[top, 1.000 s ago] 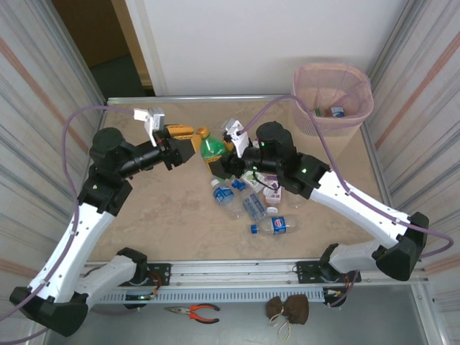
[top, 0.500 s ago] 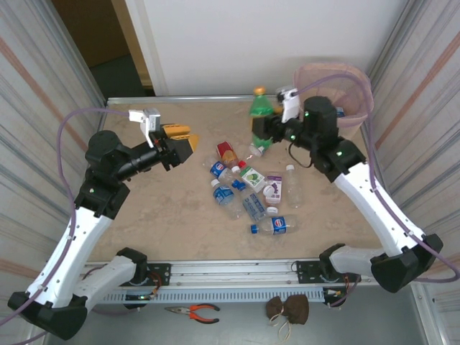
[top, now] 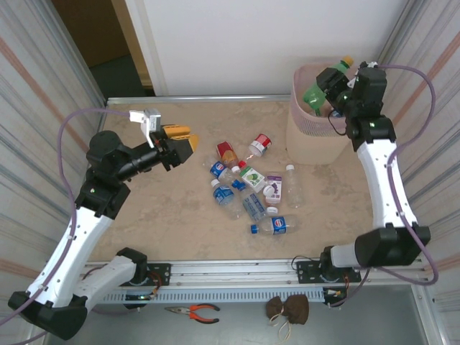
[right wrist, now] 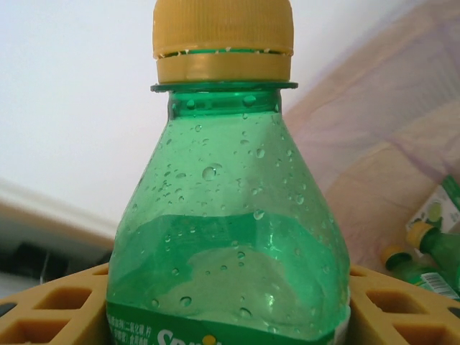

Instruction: Put the plastic bottles in the bin

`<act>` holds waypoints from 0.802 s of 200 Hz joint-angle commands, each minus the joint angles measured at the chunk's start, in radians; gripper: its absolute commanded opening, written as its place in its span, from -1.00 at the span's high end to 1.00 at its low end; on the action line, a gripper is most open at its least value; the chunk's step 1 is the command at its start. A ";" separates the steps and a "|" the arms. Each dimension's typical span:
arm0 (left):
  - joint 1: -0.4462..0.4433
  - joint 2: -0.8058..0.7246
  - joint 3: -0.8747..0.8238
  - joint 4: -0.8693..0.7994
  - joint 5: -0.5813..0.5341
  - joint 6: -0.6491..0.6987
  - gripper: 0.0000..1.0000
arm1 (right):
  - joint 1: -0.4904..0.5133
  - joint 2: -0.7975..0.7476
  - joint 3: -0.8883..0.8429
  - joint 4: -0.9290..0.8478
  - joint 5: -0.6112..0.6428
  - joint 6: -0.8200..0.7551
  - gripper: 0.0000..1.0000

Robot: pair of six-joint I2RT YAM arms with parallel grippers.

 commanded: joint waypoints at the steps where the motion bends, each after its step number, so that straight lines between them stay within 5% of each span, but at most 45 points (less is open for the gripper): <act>1: -0.008 -0.024 -0.014 0.013 -0.015 -0.009 -0.15 | -0.009 0.087 0.101 -0.060 0.147 0.244 0.13; 69: -0.008 -0.048 -0.049 0.014 -0.035 -0.025 -0.15 | -0.002 0.331 0.280 -0.215 0.366 0.655 0.05; 160: -0.008 -0.060 -0.084 0.009 -0.051 -0.040 -0.18 | 0.015 0.569 0.434 -0.216 0.365 0.842 -0.05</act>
